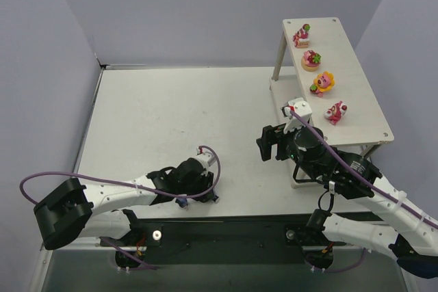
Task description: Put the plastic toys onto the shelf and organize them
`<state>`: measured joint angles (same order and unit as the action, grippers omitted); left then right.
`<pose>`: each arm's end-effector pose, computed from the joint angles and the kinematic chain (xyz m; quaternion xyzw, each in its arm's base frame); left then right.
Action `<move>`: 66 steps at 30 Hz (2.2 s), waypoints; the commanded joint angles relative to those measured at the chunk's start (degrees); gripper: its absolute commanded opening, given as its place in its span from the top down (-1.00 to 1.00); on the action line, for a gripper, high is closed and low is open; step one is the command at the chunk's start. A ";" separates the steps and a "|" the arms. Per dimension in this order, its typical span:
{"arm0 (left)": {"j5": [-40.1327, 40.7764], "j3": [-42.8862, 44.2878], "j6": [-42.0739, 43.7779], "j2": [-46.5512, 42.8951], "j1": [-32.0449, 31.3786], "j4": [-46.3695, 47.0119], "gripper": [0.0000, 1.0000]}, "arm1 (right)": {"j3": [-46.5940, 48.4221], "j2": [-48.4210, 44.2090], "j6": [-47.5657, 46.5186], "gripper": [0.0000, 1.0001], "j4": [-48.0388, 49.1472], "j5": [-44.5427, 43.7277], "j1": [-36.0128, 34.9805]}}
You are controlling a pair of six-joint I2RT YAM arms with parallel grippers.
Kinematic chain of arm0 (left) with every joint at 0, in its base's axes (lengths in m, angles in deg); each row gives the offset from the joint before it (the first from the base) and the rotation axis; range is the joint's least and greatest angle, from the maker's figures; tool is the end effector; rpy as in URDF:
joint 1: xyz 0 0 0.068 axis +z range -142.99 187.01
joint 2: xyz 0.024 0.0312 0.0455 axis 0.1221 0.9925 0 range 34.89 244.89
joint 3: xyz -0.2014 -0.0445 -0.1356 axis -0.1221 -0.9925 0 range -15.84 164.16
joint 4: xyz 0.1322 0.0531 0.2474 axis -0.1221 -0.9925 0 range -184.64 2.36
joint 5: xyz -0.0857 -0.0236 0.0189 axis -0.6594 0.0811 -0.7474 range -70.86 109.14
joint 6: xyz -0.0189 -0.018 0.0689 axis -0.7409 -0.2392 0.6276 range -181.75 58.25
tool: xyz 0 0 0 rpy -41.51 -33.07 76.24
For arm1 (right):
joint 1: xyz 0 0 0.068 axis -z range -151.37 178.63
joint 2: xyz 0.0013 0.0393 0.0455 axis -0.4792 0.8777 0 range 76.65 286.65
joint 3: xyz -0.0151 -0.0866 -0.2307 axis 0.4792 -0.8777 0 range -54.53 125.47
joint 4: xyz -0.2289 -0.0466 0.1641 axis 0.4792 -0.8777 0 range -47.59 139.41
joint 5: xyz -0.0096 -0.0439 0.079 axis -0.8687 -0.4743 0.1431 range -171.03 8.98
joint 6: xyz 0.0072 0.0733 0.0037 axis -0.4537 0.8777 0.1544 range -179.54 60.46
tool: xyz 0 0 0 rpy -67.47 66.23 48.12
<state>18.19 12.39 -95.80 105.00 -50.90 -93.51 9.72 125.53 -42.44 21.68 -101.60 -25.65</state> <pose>0.1437 -0.2309 0.1002 0.1958 0.9120 -0.2645 0.2449 0.1563 0.1803 0.3934 -0.1383 0.7623 0.2468 0.5821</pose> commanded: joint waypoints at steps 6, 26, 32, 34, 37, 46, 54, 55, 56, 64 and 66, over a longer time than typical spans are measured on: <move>6.39 3.58 -5.14 -0.41 0.25 -1.51 1.00 | -0.44 -1.33 -0.14 -0.49 -0.75 -2.54 0.49; 27.75 28.43 -22.29 16.89 0.17 7.98 1.00 | 7.47 -4.50 -0.93 -0.49 -2.68 0.80 0.49; 30.13 36.18 -26.25 26.12 0.16 9.12 1.00 | 8.17 -5.11 -0.93 -0.49 -3.39 0.98 0.58; 30.74 41.01 -26.77 29.99 0.17 7.11 1.00 | 8.17 -5.29 -0.93 -0.49 -3.82 0.80 0.49; 29.96 47.52 -27.48 34.74 0.08 3.50 1.00 | 7.74 -5.99 -0.58 -0.49 -3.91 0.63 0.49; 25.31 56.32 -30.98 42.56 -1.06 3.31 1.00 | 5.98 -8.10 0.30 -0.49 -4.35 -0.16 0.49; 20.81 61.94 -33.37 48.63 -2.47 4.99 1.00 | 5.62 -8.89 0.56 -0.49 -4.71 -0.60 0.49; 20.99 62.12 -33.28 48.72 -2.73 4.99 1.00 | 5.71 -8.98 0.56 -0.49 -4.79 -0.60 0.49; 21.25 62.21 -33.20 48.81 -2.82 4.99 1.00 | 5.63 -9.15 0.56 -0.49 -4.88 -0.60 0.49; 20.46 64.32 -33.02 50.57 -4.14 4.99 1.00 | 5.54 -9.51 0.48 -0.49 -4.97 -0.87 0.49; 20.11 64.67 -33.28 51.00 -4.40 6.82 1.00 | 5.54 -9.51 0.47 -0.49 -4.97 -0.87 0.49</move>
<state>39.02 73.81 -127.88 154.98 -54.63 -90.40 15.40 116.22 -41.95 16.85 -101.12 -25.34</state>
